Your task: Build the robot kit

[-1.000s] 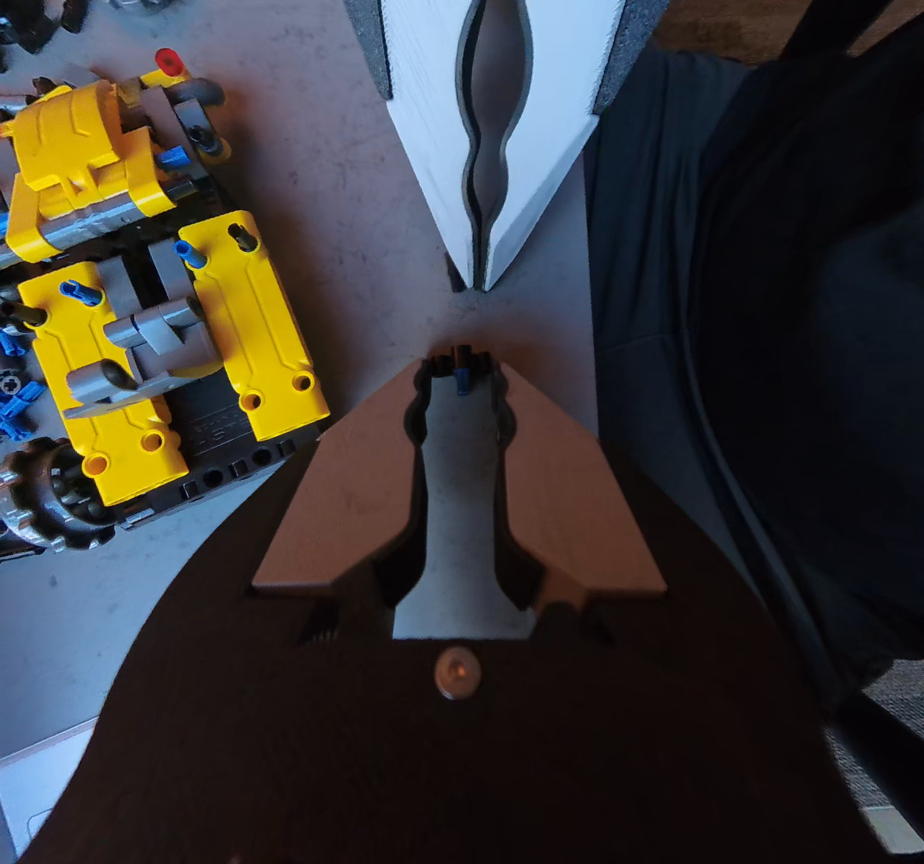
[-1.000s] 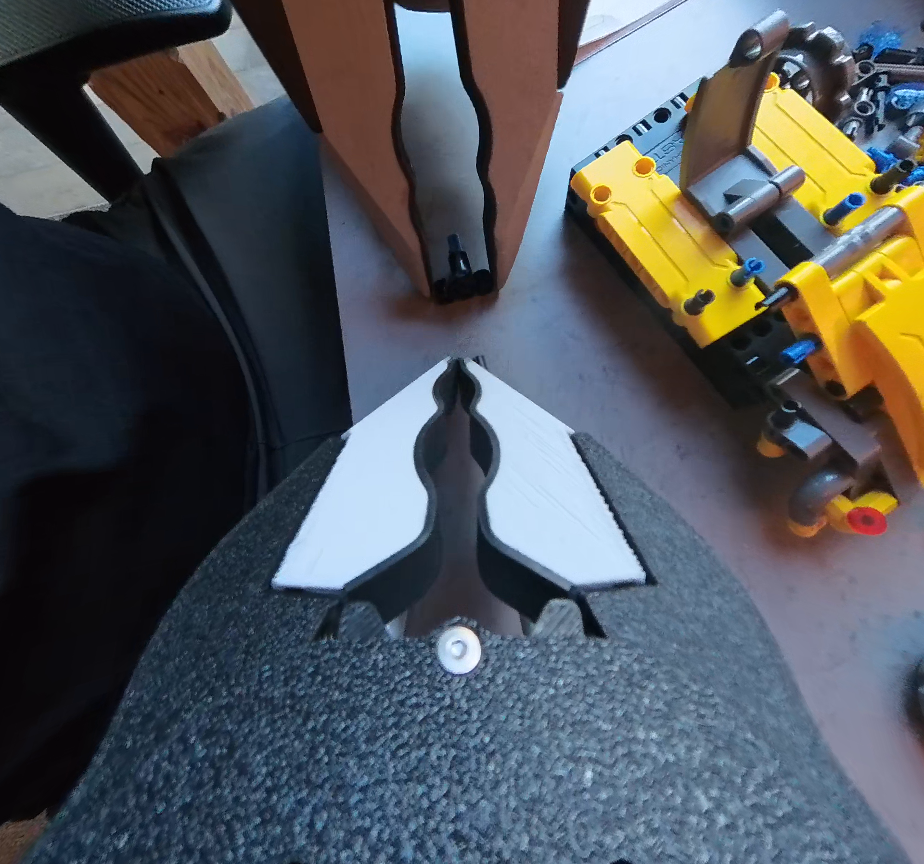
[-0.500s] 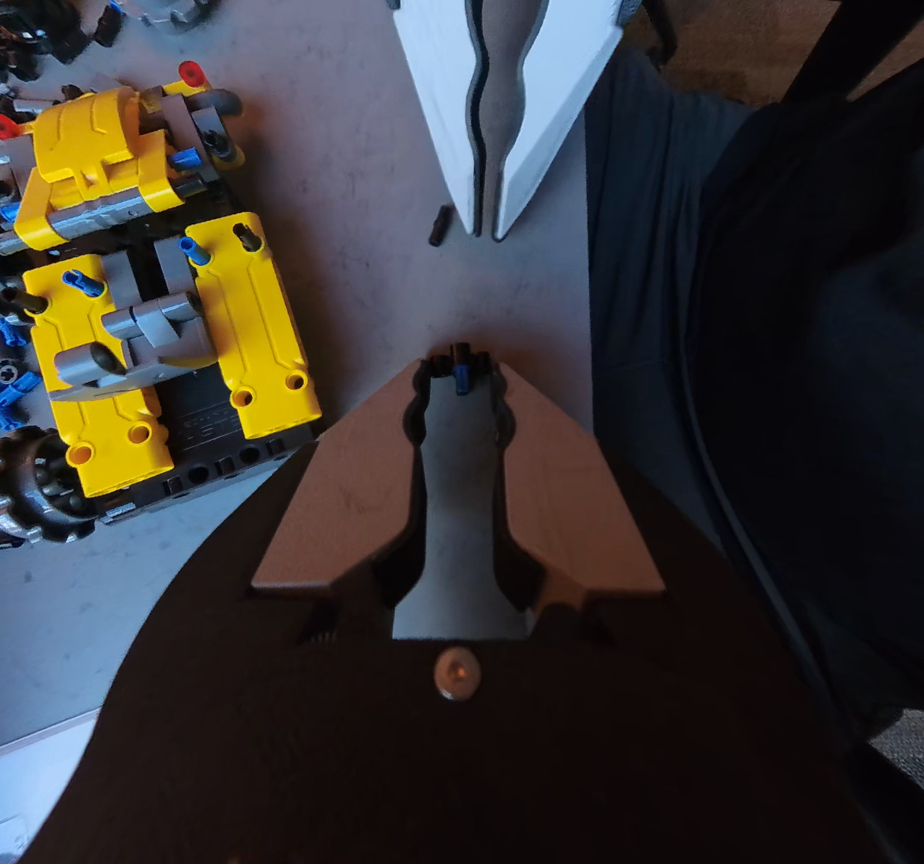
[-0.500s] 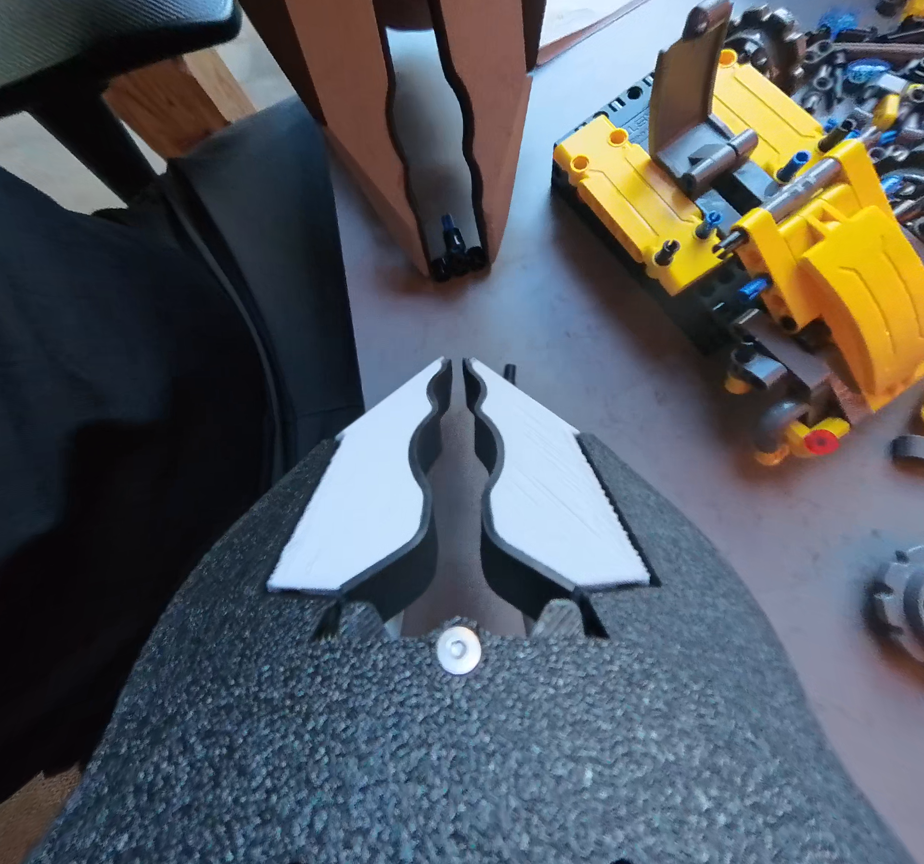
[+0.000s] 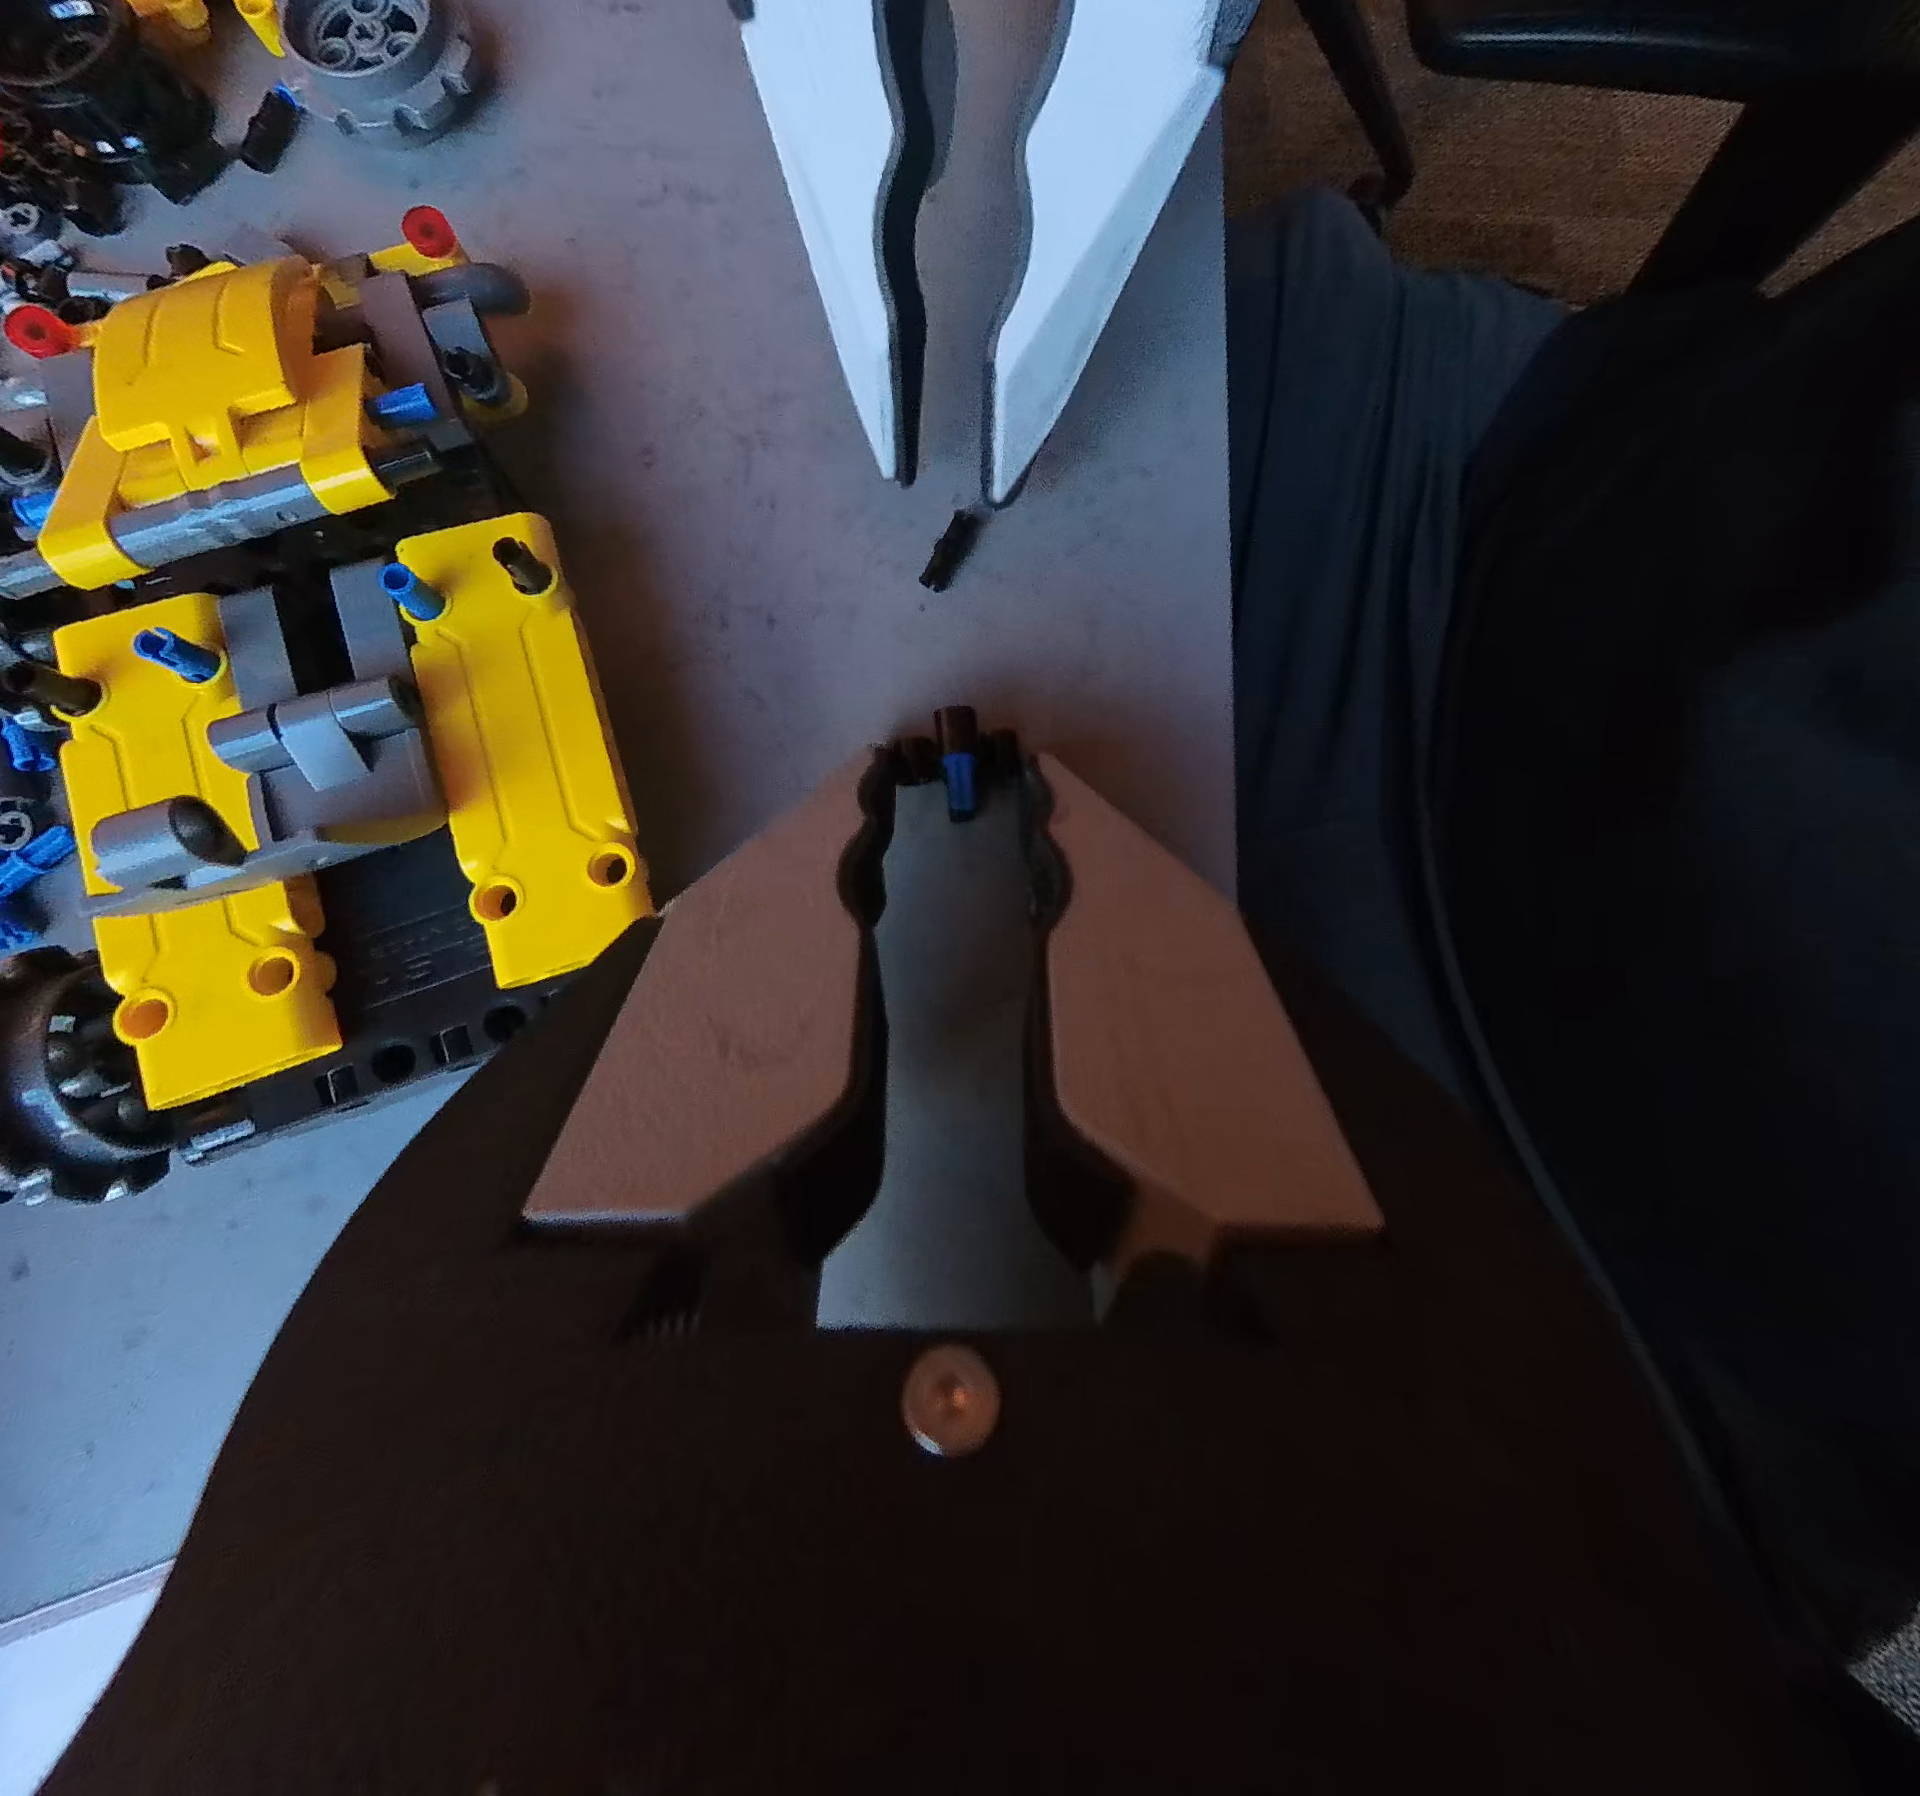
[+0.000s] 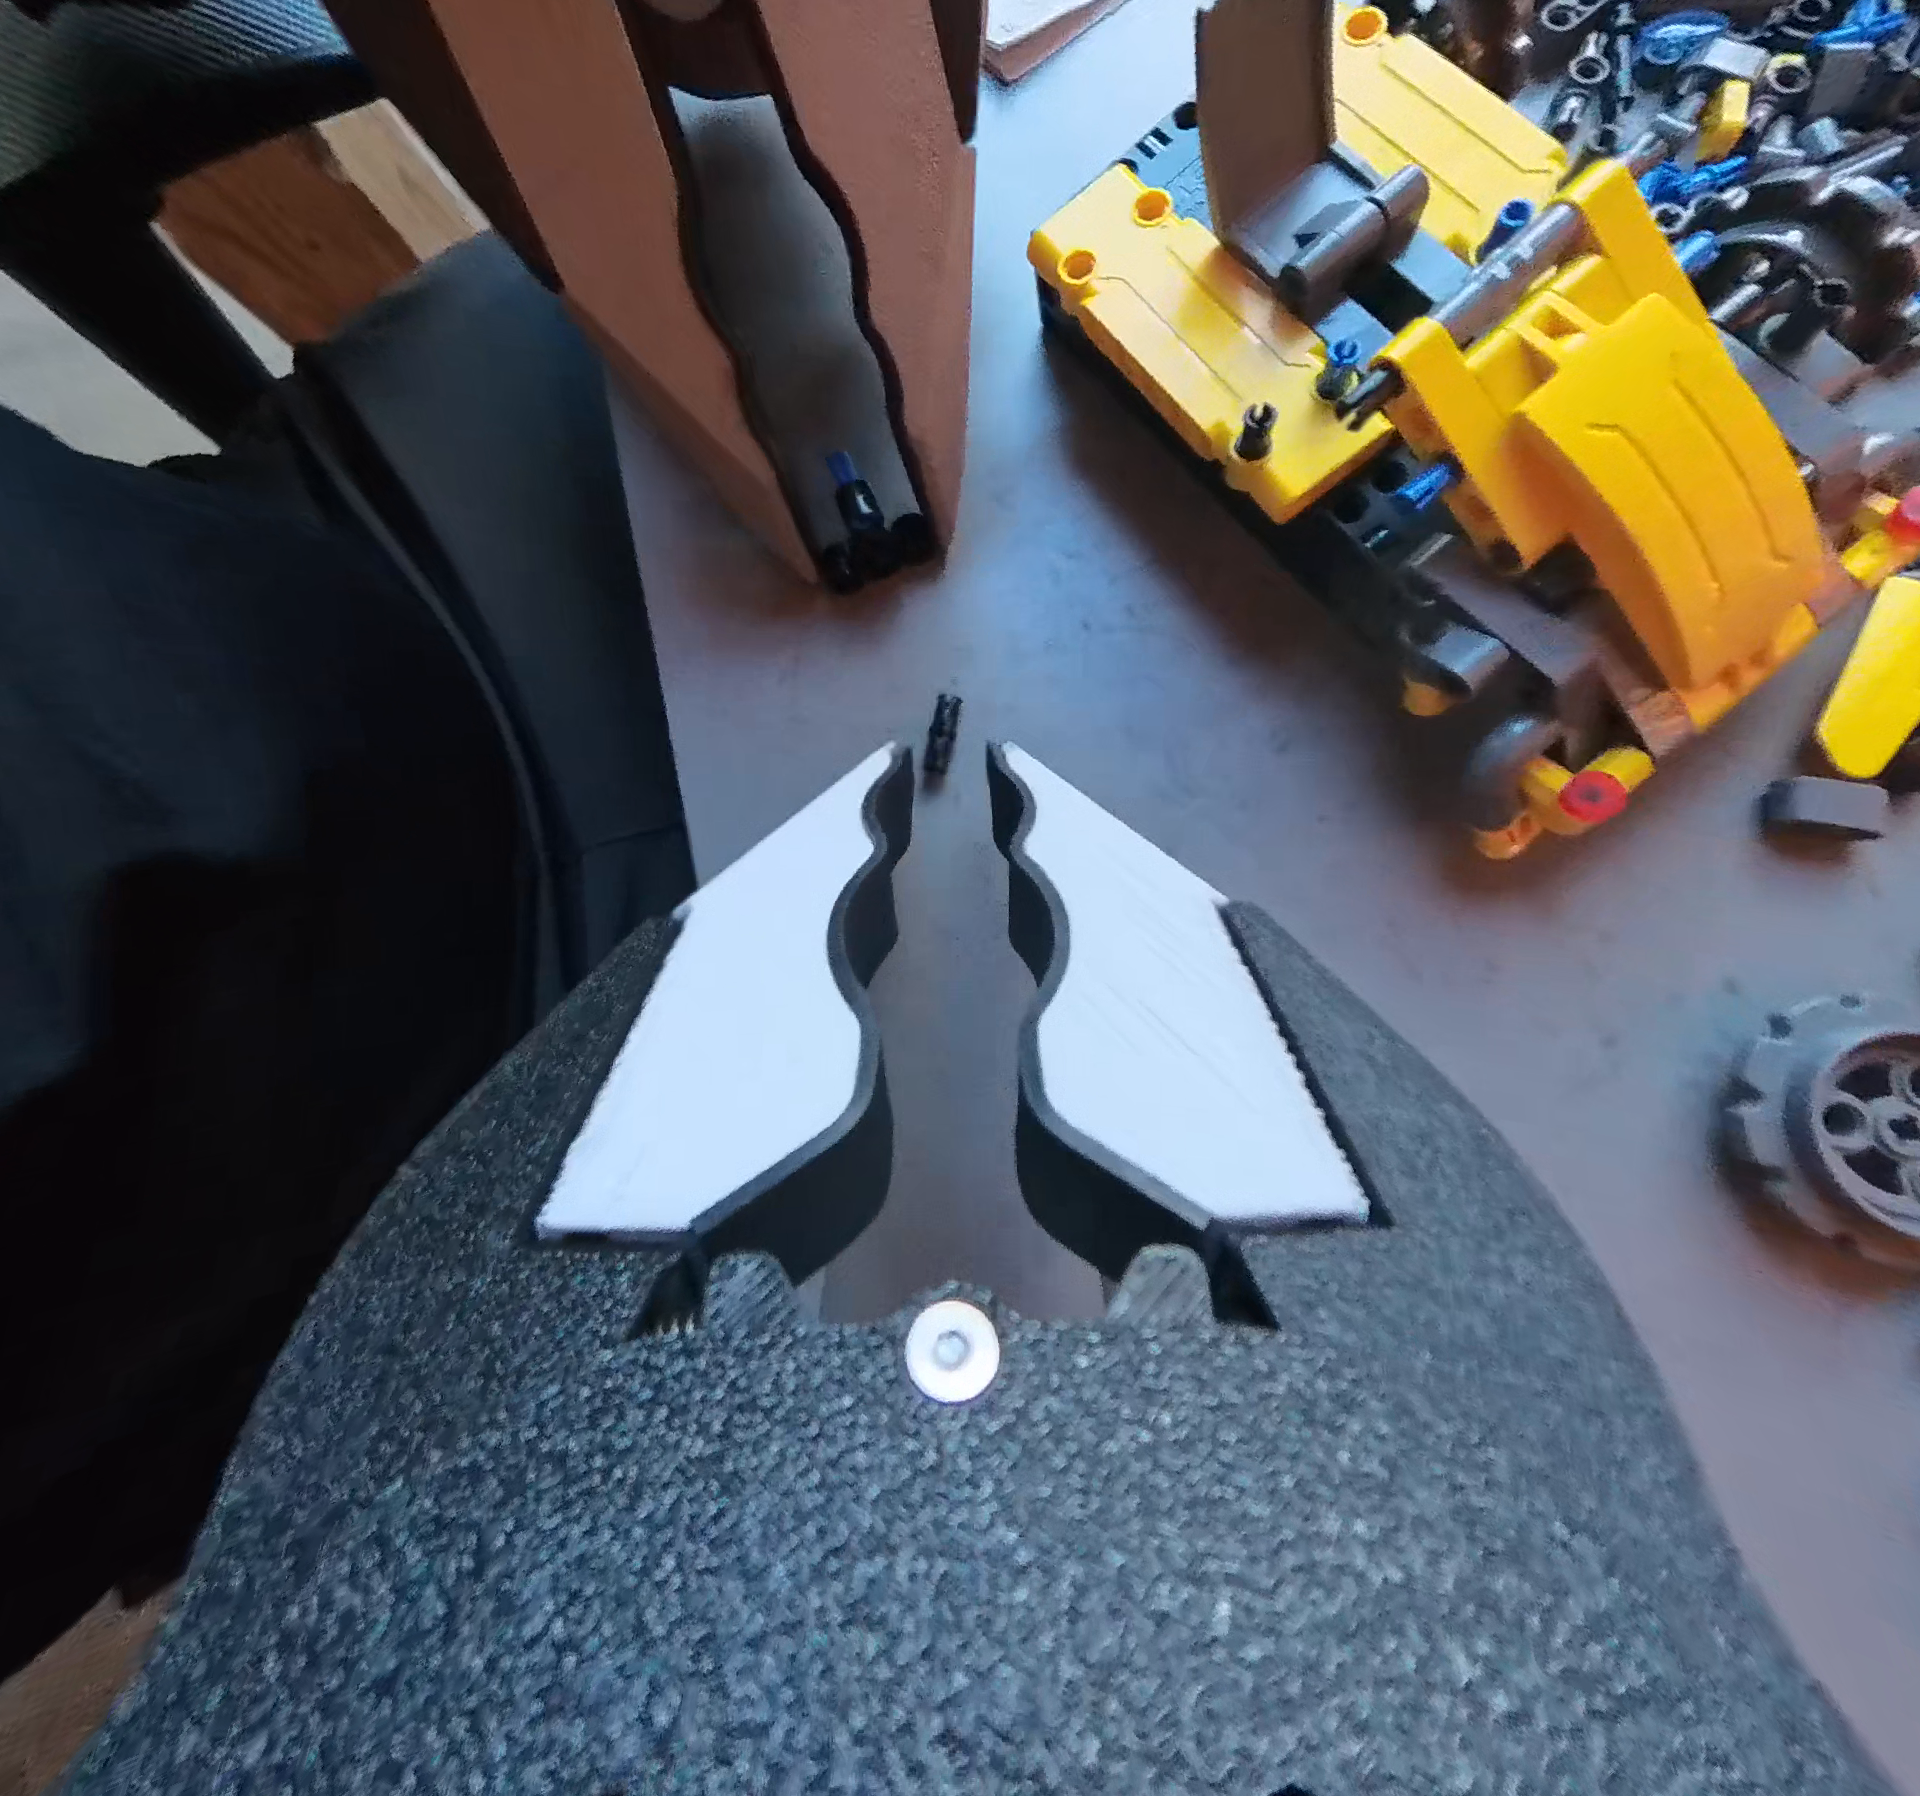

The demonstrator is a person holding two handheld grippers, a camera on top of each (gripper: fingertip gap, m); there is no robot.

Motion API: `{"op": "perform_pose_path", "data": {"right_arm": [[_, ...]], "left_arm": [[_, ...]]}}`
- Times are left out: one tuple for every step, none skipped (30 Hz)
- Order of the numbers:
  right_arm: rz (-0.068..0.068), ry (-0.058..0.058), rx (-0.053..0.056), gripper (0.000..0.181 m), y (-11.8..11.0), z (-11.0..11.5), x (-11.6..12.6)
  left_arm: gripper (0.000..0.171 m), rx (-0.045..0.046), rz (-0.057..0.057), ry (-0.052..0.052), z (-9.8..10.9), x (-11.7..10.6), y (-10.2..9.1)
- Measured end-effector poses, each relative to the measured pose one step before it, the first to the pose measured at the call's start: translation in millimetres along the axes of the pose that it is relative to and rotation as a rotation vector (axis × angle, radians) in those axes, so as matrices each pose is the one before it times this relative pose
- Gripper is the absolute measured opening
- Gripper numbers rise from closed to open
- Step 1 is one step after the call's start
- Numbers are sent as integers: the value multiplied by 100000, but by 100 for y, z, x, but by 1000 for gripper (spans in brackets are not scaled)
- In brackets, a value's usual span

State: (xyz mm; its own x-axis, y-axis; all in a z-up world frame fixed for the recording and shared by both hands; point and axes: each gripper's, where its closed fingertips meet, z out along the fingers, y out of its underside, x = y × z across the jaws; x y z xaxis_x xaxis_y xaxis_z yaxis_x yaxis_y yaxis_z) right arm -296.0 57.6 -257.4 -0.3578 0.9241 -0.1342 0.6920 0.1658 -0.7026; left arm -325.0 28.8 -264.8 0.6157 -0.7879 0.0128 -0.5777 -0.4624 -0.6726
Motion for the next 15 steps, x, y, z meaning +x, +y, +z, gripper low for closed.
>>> {"op": "perform_pose_path", "data": {"right_arm": [[1040, 883, -1102, 14, 163, 234, 164], [136, -306, -1066, 14, 164, 209, -71], [-401, 140, -150, 13, 33, 169, -73], [-475, 440, 242, 13, -34, 125, -39], [-393, 25, 152, 12, -29, 55, -92], [-363, 140, -9, 9, -23, 52, -39], [-468, 64, 167, 5, -26, 82, -30], [-365, -191, 325, 4, -71, 82, -40], [-835, -193, -22, 4, -73, 71, -46], [-1489, -278, -125, 4, -104, 66, -99], [-1779, -1036, -68, 4, -188, 110, -250], [-1430, -1359, -635, 4, -180, 177, -290], [-1448, -942, -1015, 4, -177, 194, -217], [-1853, -477, -1173, 4, -128, 209, -147], [-2042, -77, -1167, 4, -100, 188, -79]], "left_arm": [[21, 152, -30, -11, 8, -28, -19], [20, 179, 25, -2, 12, -36, -10], [20, 160, 96, 103, 12, -13, -9], [20, 160, 33, 65, 13, 1, -10], [20, 220, -87, 67, 11, -11, -11], [20, 262, 4, 107, 5, 4, -8], [20, 308, 25, 179, 7, -1, -13], [20, 316, -102, 271, 13, 6, -7], [21, 367, 25, 262, 28, 8, -25], [21, 433, 300, 253, 16, 20, -16], [21, 421, 176, 379, 16, 10, -17], [21, 431, 111, 446, 5, 12, -7], [21, 465, 301, 402, 9, 7, -13], [21, 507, 198, 327, 3, 0, 4], [21, 469, -141, 255, 2, 12, -8]]}}
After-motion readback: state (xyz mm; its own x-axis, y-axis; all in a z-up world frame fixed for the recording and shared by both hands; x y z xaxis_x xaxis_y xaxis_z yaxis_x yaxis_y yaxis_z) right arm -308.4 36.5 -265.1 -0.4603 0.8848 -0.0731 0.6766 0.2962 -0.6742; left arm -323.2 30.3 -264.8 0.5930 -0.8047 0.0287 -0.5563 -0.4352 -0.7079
